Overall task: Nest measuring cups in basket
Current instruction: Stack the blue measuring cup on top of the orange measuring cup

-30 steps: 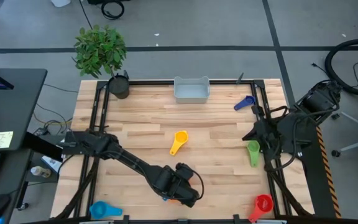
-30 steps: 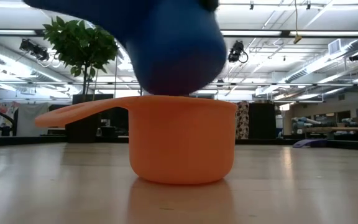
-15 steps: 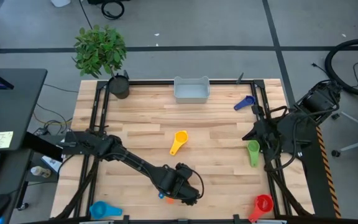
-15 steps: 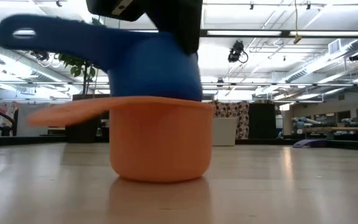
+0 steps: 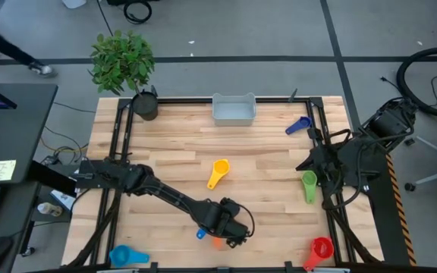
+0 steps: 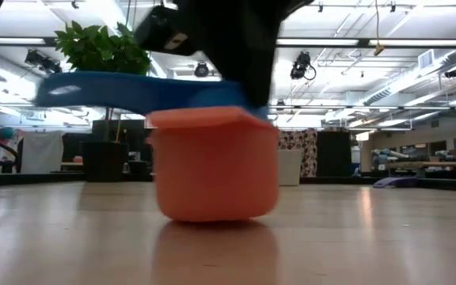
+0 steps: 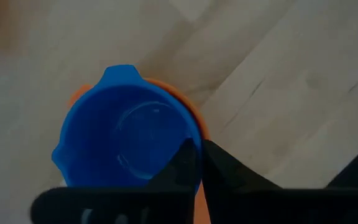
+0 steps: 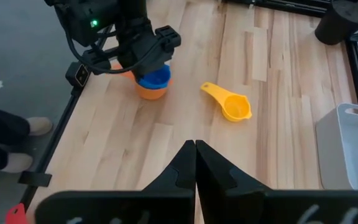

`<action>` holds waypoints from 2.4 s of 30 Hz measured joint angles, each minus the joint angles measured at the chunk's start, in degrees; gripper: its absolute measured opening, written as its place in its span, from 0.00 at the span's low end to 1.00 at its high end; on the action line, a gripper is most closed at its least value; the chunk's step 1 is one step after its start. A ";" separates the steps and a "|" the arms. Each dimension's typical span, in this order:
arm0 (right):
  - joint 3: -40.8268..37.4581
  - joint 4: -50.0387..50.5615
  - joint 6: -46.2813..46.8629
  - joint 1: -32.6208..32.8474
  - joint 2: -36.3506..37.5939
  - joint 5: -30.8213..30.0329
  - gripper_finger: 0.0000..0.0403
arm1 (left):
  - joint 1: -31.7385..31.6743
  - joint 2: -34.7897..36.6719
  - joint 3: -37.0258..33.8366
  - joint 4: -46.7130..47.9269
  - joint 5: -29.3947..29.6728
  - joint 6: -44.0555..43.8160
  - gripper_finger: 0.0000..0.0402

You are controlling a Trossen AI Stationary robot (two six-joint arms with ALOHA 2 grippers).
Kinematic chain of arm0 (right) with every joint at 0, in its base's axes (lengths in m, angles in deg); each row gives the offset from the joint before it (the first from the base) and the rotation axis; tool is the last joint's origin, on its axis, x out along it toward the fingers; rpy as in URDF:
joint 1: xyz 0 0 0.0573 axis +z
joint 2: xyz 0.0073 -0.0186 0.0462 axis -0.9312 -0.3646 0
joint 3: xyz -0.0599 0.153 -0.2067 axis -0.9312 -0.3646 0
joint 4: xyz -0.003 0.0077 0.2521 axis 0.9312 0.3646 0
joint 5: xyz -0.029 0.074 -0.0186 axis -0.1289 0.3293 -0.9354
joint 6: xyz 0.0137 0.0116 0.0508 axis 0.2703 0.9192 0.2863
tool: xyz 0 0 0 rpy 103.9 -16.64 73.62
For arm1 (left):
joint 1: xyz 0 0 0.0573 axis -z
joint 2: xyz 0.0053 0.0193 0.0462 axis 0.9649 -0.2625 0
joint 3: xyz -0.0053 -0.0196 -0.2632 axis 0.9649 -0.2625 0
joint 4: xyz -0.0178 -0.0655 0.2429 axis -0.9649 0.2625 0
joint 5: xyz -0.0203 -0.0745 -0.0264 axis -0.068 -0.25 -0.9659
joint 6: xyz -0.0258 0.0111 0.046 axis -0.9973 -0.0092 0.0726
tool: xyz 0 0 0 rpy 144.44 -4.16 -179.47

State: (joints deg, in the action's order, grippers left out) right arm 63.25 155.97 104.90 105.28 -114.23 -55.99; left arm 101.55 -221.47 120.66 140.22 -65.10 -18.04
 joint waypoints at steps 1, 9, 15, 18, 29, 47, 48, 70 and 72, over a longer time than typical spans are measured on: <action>-0.01 0.05 0.00 0.00 -0.01 -0.03 0.02 | -0.17 0.00 0.00 -1.20 -0.89 1.39 0.10; -0.01 0.92 0.00 0.00 -0.01 -0.73 0.02 | -1.58 0.08 0.00 -4.56 -4.17 4.50 0.22; -0.01 0.92 0.00 0.00 -0.01 -0.89 0.02 | -1.95 0.37 3.71 -2.91 -4.37 4.81 0.21; -0.01 0.88 0.02 0.00 -0.01 -0.89 0.02 | -1.88 0.42 7.83 -0.48 -4.33 5.74 0.19; 0.01 -1.92 0.85 1.77 -1.99 4.23 0.01 | 2.56 12.01 6.64 14.97 3.95 -1.89 0.02; -0.01 -24.83 14.24 4.50 -26.55 6.19 0.00 | 12.16 15.18 -3.03 22.85 7.28 1.68 0.00; -0.01 -25.82 15.49 4.48 -27.99 5.82 0.00 | 12.54 15.20 -4.36 22.79 7.28 1.68 0.00; -0.01 -30.14 33.67 4.77 -46.72 8.14 0.00 | 13.79 15.28 -31.27 -4.48 17.07 2.77 0.00; -0.01 -31.59 34.10 4.47 -48.57 8.95 0.00 | 13.75 15.28 -32.16 -7.04 17.08 4.73 0.00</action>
State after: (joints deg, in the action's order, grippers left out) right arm 63.24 124.38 139.01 109.76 -162.80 -47.05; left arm 115.30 -206.20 88.50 133.19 -48.03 -13.30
